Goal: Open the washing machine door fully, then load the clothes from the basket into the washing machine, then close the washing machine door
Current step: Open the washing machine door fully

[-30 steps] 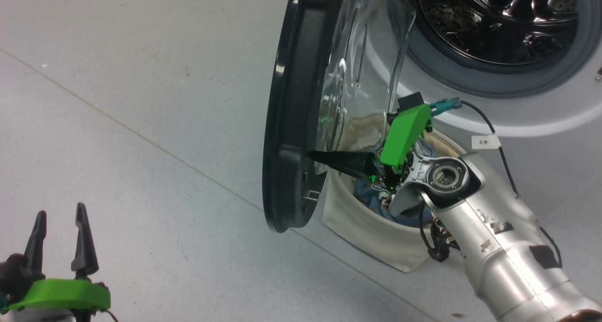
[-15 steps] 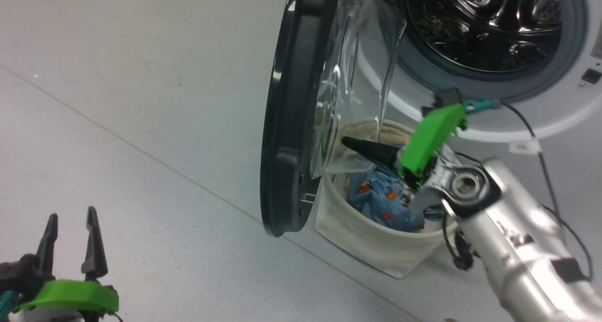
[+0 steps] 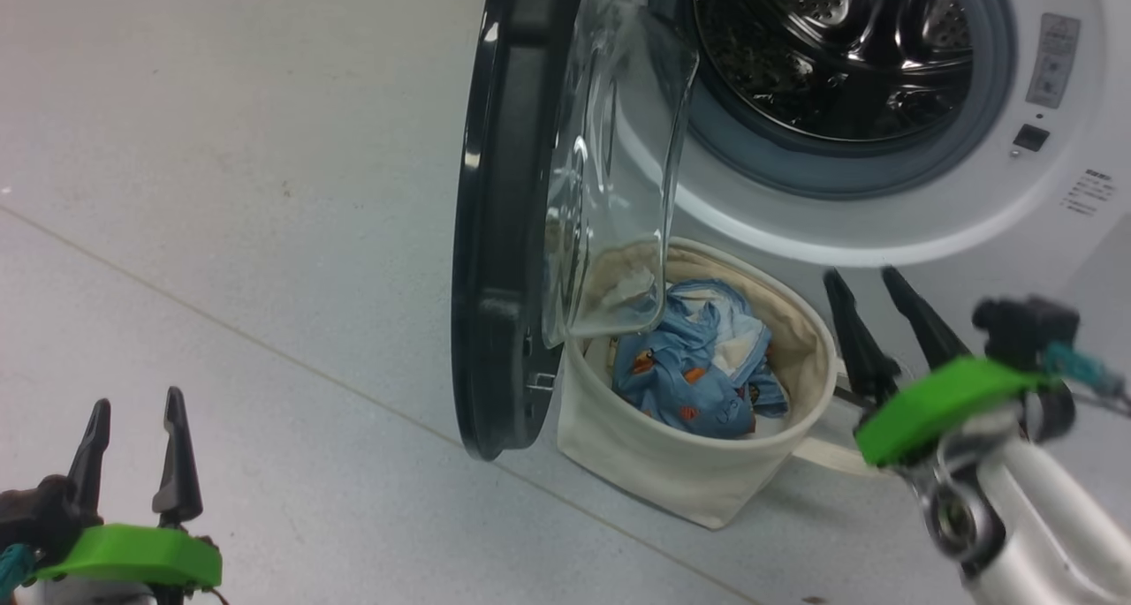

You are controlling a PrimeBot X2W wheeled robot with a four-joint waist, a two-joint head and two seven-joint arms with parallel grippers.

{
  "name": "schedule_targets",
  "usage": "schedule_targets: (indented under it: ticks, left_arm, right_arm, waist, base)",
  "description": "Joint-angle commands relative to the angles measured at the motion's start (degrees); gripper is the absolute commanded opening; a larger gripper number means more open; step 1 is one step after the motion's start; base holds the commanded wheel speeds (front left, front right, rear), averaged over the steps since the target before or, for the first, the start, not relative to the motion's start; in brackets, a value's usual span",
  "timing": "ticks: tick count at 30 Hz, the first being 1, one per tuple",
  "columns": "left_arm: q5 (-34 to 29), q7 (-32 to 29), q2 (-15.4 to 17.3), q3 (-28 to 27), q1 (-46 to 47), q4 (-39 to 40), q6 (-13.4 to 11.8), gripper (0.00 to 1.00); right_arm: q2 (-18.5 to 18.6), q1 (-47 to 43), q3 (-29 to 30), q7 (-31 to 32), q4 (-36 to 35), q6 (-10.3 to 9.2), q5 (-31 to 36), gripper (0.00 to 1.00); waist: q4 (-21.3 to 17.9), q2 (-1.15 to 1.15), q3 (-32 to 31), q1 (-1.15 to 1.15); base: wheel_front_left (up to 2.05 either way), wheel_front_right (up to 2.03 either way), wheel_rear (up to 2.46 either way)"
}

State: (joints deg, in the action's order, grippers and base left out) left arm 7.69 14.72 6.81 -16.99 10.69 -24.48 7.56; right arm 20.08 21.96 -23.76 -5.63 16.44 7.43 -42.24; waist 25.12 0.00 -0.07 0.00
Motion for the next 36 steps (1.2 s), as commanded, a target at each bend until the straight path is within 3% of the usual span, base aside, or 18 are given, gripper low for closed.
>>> schedule_targets:
  ticks: [1,6,13,20,36]
  left_arm:
    - [0.1,0.3,1.8,-1.1,1.6,1.8,-0.1,1.00]
    - [0.1,0.3,2.0,-0.7,1.0,1.6,-0.1,1.00]
    - [0.5,0.3,2.4,-0.1,0.6,1.3,-0.1,1.00]
    - [1.0,0.3,2.6,0.4,0.8,1.2,-0.1,1.00]
    - [1.4,0.3,2.1,0.4,1.8,1.2,-0.1,1.00]
  right_arm:
    - [0.7,-0.8,0.8,-2.6,-2.0,0.06,2.5,1.00]
    - [-0.3,-7.3,3.7,-7.9,-2.3,0.06,11.1,1.00]
    - [-3.2,-12.8,8.5,-9.3,-2.9,0.06,17.1,1.00]
    - [-5.3,-14.2,11.0,-9.3,-5.2,0.06,18.7,1.00]
    - [-5.7,-12.7,10.2,-9.4,-4.7,0.06,19.1,1.00]
  waist:
    - [-0.2,0.00,-0.4,0.00]
    - [-0.6,0.00,-1.8,0.00]
    - [-1.1,0.00,-2.5,0.00]
    - [-1.4,0.00,-2.1,0.00]
    - [-1.2,0.00,-0.4,0.00]
  base:
    - [0.00,0.00,0.00]
    - [0.00,0.00,0.00]
    - [0.00,0.00,0.00]
    - [0.00,0.00,0.00]
    - [0.00,0.00,0.00]
